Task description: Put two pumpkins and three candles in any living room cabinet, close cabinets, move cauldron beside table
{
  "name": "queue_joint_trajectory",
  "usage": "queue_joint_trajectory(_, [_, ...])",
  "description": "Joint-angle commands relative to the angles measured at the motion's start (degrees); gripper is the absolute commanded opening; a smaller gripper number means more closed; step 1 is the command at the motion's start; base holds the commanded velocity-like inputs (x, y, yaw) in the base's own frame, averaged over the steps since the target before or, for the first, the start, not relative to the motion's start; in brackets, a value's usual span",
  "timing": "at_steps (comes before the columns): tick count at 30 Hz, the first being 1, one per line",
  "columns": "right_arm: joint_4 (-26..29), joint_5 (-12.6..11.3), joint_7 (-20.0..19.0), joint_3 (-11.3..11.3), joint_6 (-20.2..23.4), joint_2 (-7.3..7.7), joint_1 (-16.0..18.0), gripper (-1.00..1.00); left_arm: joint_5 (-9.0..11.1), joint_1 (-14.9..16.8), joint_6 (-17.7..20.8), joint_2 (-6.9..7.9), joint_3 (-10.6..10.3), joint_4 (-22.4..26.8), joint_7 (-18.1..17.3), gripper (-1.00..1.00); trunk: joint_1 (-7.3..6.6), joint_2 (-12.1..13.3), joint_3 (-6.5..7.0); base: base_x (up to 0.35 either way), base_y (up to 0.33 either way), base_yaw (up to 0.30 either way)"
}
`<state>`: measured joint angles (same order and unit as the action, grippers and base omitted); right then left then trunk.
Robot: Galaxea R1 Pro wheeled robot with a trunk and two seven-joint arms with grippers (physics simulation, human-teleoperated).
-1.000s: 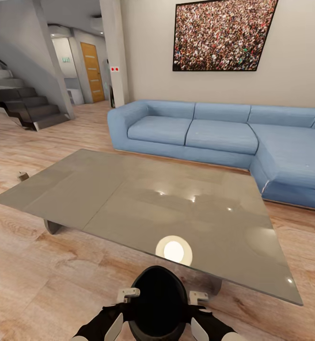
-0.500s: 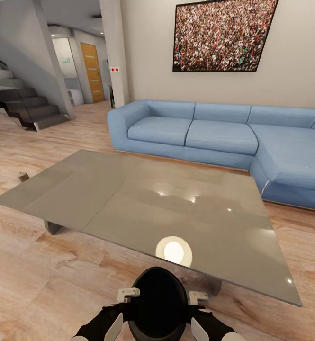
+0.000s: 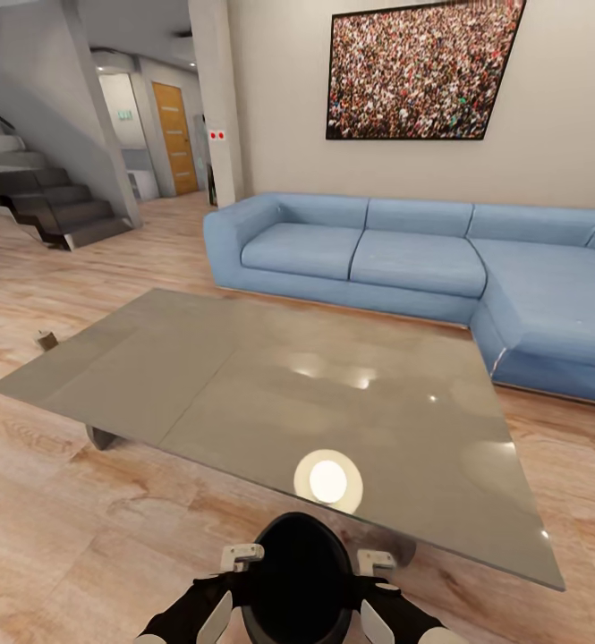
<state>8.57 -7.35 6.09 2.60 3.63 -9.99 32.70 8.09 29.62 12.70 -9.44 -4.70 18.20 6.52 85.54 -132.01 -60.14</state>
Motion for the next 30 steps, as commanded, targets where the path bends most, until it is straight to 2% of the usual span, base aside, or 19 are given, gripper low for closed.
queue_joint_trajectory(1, [0.13, -0.56, 0.26, 0.30, 0.31, 0.00, -0.01, 1.00, 0.61, 0.00, 0.30, 0.04, -0.49, 0.12, 0.42, 1.00, -0.24, 0.40, 0.14, 0.000, 0.000, 0.000])
queue_joint_trajectory(17, [0.04, -0.65, 0.13, 0.30, 1.39, 0.00, -0.01, 1.00, 0.65, 0.03, 0.45, 0.55, -0.32, 0.16, 1.33, 1.00, -3.75, 6.82, 3.01, 0.000, 0.000, 0.000])
queue_joint_trajectory(30, [-0.05, -0.65, 0.15, 0.30, 1.55, 0.00, -0.01, 1.00, 0.58, -0.08, 0.31, 0.54, -0.36, 0.16, 1.39, 1.00, -3.75, 6.82, 3.01, -0.039, 0.015, 0.000])
